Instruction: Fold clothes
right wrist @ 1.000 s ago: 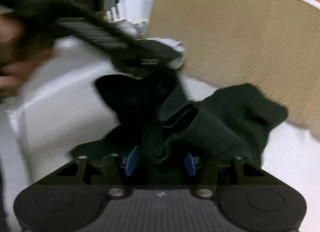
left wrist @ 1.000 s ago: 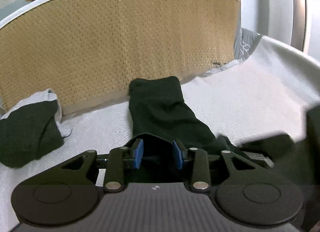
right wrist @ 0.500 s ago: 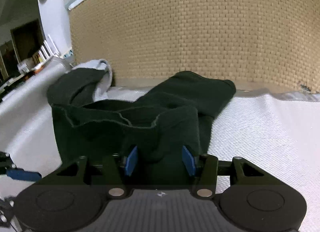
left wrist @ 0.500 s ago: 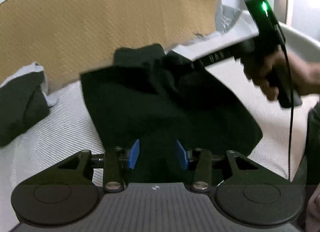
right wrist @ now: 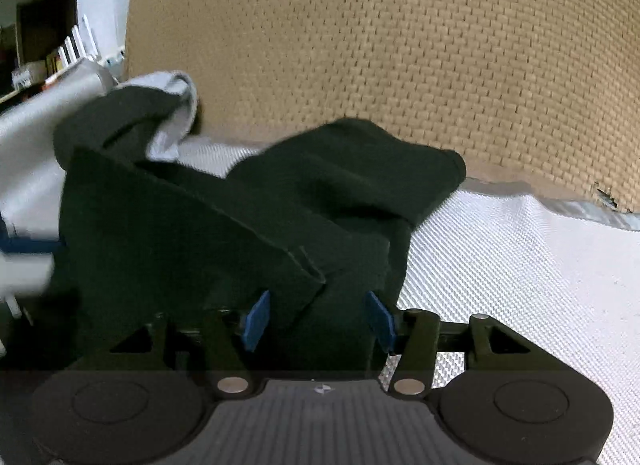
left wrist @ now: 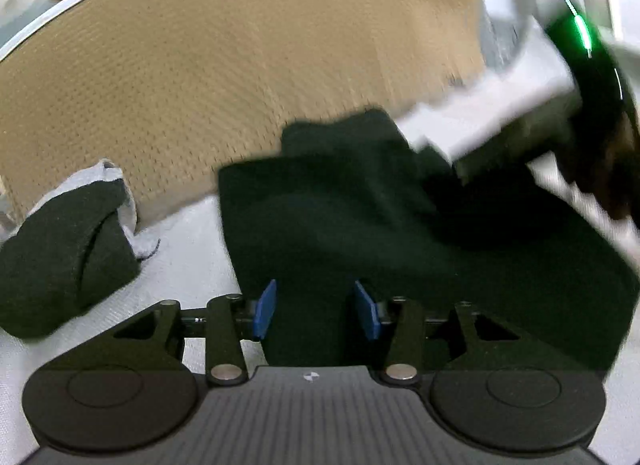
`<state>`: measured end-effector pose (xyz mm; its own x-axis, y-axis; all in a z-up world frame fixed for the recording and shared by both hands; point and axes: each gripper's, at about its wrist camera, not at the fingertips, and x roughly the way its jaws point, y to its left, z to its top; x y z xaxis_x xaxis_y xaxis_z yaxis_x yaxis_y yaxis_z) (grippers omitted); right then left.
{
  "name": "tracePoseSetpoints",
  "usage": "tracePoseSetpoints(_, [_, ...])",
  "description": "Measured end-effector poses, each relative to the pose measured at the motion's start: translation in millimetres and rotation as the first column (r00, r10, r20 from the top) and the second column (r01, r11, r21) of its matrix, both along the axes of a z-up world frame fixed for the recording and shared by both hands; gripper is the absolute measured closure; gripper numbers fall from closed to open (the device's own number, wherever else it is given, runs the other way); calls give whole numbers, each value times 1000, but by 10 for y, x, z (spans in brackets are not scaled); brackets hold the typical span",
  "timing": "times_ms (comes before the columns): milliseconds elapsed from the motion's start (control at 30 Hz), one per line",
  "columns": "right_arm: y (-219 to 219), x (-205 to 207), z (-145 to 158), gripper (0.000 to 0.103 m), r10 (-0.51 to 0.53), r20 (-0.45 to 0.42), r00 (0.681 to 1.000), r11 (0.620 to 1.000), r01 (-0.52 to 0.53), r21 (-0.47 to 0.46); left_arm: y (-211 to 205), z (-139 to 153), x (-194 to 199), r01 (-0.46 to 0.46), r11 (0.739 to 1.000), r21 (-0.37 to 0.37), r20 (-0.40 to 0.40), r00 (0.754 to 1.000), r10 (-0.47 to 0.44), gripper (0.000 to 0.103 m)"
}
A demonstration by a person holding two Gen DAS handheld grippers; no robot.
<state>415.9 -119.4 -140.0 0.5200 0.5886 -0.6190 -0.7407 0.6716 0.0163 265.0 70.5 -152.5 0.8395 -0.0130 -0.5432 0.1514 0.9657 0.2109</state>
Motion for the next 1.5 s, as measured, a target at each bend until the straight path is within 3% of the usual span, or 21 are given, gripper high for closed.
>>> tracePoseSetpoints(133, [100, 26, 18, 42, -25, 44, 999, 1000, 26, -15, -30, 73, 298, 4, 999, 54, 16, 1000, -5, 55])
tracePoseSetpoints(300, [117, 158, 42, 41, -55, 21, 998, 998, 54, 10, 12, -93, 656, -53, 996, 71, -97, 994, 60, 50])
tracePoseSetpoints(367, [60, 196, 71, 41, -85, -1, 996, 996, 85, 30, 29, -165, 530, -62, 995, 73, -101, 992, 69, 46])
tracePoseSetpoints(500, [-162, 148, 207, 41, -121, -2, 993, 989, 121, 90, 184, -81, 338, -92, 996, 1, -89, 992, 91, 45])
tracePoseSetpoints(633, [-490, 49, 355, 41, -78, -16, 997, 984, 79, 159, 212, 77, -1, 3, 1000, 8, -81, 997, -3, 46])
tracePoseSetpoints(733, [-575, -236, 416, 41, 57, 52, 997, 994, -61, 88, 73, 152, -310, 148, 989, 26, -103, 984, -144, 43])
tracePoseSetpoints(867, [-575, -874, 394, 41, 278, 194, 941, 960, -266, -85, -213, 205, -664, 318, 947, 40, -168, 937, -308, 32])
tracePoseSetpoints(933, [-565, -1160, 343, 41, 367, 216, 905, 927, -336, -167, -354, 177, -785, 383, 921, 72, -211, 908, -361, 29])
tracePoseSetpoints(1033, [-621, -1462, 248, 38, 494, 188, 849, 865, -458, -205, -493, 90, -901, 431, 893, 128, -263, 883, -389, 26])
tracePoseSetpoints(1100, [-624, -1647, 155, 38, 533, 208, 820, 836, -472, -280, -567, 27, -955, 450, 878, 163, -293, 872, -392, 22])
tracePoseSetpoints(1200, [-602, -1881, 11, 37, 589, 291, 754, 789, -457, -411, -629, -82, -940, 445, 867, 224, -331, 872, -362, 22])
tracePoseSetpoints(1333, [-525, -2138, -269, 36, 682, 386, 621, 693, -381, -612, -686, -222, -876, 378, 860, 343, -345, 902, -260, 21])
tracePoseSetpoints(1400, [-475, -2144, -410, 31, 689, 421, 591, 676, -312, -668, -674, -242, -845, 338, 870, 359, -332, 917, -220, 20])
tracePoseSetpoints(1500, [-358, -2044, -476, 31, 663, 422, 619, 684, -271, -677, -666, -256, -801, 300, 875, 380, -312, 932, -183, 20])
